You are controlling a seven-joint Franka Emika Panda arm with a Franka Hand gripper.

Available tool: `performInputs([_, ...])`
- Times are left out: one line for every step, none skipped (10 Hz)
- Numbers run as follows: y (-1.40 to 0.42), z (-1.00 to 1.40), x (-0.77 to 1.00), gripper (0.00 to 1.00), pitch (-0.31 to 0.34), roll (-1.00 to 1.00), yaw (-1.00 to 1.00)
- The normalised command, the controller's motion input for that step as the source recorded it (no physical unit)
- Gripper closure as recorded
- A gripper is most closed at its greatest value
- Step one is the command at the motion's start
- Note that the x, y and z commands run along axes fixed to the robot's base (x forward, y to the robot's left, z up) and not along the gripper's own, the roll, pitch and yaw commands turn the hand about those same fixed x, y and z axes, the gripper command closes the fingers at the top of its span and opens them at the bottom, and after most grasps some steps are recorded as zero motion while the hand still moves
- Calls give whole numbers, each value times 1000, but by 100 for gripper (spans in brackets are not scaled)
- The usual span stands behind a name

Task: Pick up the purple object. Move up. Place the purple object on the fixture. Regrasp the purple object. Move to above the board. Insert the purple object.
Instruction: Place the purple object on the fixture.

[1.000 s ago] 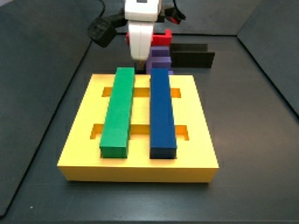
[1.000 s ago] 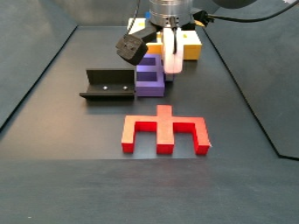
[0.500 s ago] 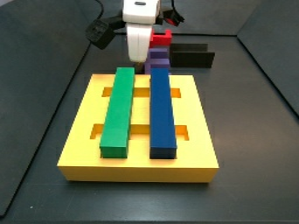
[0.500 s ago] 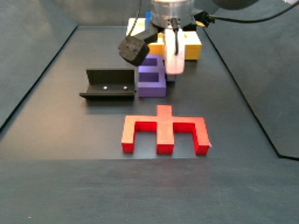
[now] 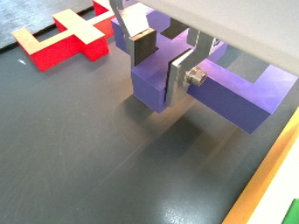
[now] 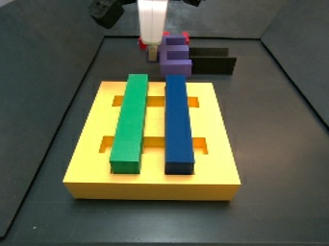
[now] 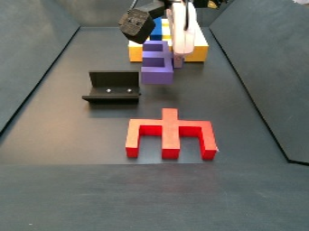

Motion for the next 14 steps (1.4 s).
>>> performInputs([240, 280, 20, 100, 0, -311, 146])
performInputs([294, 446, 123, 100, 60, -380, 331])
performInputs([211, 489, 223, 100, 120, -317, 440])
performInputs([186, 449, 260, 100, 106, -323, 437])
performInputs([160, 426, 260, 100, 89, -314, 466])
performInputs([117, 326, 283, 100, 66, -340, 480])
performInputs([117, 271, 340, 100, 57, -374, 440])
performInputs([106, 263, 314, 100, 60, -386, 457])
performInputs([69, 251, 263, 100, 63, -383, 503])
performInputs([0, 151, 303, 100, 106, -329, 520])
performInputs([0, 111, 317, 100, 149, -317, 517])
performInputs([0, 100, 314, 100, 169, -311, 514])
performInputs([0, 71, 306, 100, 209, -274, 511])
performInputs([0, 0, 306, 100, 223, -234, 537])
